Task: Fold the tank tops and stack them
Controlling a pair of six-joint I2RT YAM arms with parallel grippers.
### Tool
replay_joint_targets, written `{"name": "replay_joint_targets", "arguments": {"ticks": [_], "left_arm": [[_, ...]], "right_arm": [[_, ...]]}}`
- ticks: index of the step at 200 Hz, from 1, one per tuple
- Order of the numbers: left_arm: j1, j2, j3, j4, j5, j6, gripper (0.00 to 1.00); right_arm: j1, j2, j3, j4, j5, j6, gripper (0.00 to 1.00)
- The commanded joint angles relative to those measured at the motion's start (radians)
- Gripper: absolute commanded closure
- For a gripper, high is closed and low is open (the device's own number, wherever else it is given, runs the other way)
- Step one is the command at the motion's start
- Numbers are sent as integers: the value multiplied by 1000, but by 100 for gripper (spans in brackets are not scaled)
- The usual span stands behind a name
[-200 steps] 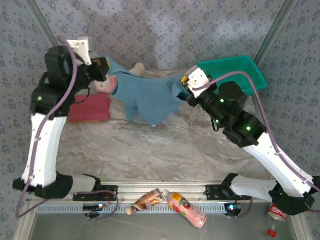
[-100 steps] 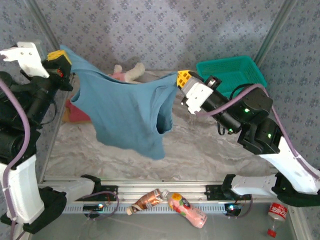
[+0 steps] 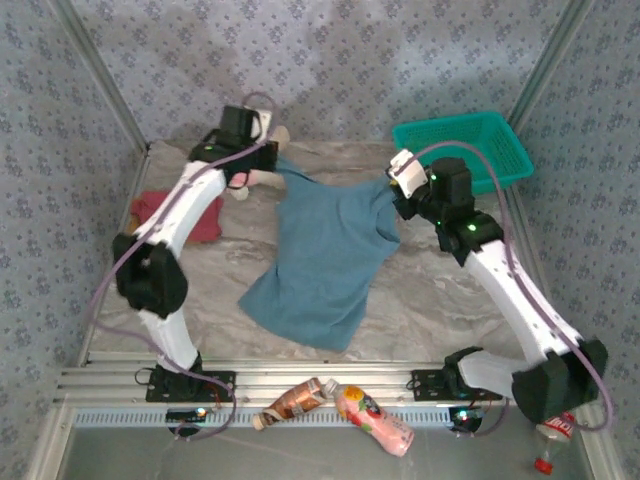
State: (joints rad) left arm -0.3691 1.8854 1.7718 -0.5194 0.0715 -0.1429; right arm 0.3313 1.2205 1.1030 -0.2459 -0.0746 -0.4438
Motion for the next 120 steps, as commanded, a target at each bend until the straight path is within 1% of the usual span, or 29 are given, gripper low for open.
{"name": "replay_joint_targets", "arguments": {"ticks": [1, 7, 18, 23, 29, 34, 41, 56, 64, 71, 79, 86, 96, 106, 120], "left_arm": [[-24, 137, 135, 76, 8, -11, 99], [-30, 198, 198, 63, -7, -13, 95], [-37, 304, 316, 25, -10, -24, 83], [-39, 347, 364, 5, -2, -31, 76], [-46, 394, 426, -18, -6, -31, 63], [-54, 426, 471, -37, -18, -28, 56], [-60, 458, 525, -60, -20, -23, 50], [-72, 489, 593, -88, -16, -22, 42], [-73, 488, 614, -107, -9, -21, 39], [-71, 484, 631, -141, -3, -23, 38], [-67, 473, 644, -200, 6, -27, 38], [-67, 457, 647, -256, 20, -35, 37], [-68, 424, 634, -349, 34, -43, 37], [-73, 356, 544, -412, 49, -62, 37], [-87, 204, 305, -380, 62, -98, 36]], "right_arm": [[-48, 121, -39, 149, -24, 132, 94], [-59, 170, -26, 160, 14, 143, 90], [-68, 253, 16, 132, 82, 152, 86], [-72, 281, 36, 129, 119, 157, 83], [-73, 315, 60, 117, 157, 165, 77], [-72, 343, 80, 99, 201, 176, 75], [-72, 371, 145, 61, 242, 204, 74], [-74, 395, 189, 21, 297, 236, 72], [-74, 403, 215, -10, 329, 241, 69], [-74, 407, 248, -69, 322, 252, 65], [-75, 396, 266, -119, 284, 268, 64], [-75, 375, 255, -120, 253, 282, 64], [-69, 332, 211, -110, 157, 307, 61], [-59, 293, 159, -113, 67, 341, 55], [-33, 244, 78, -118, -7, 414, 50]]}}
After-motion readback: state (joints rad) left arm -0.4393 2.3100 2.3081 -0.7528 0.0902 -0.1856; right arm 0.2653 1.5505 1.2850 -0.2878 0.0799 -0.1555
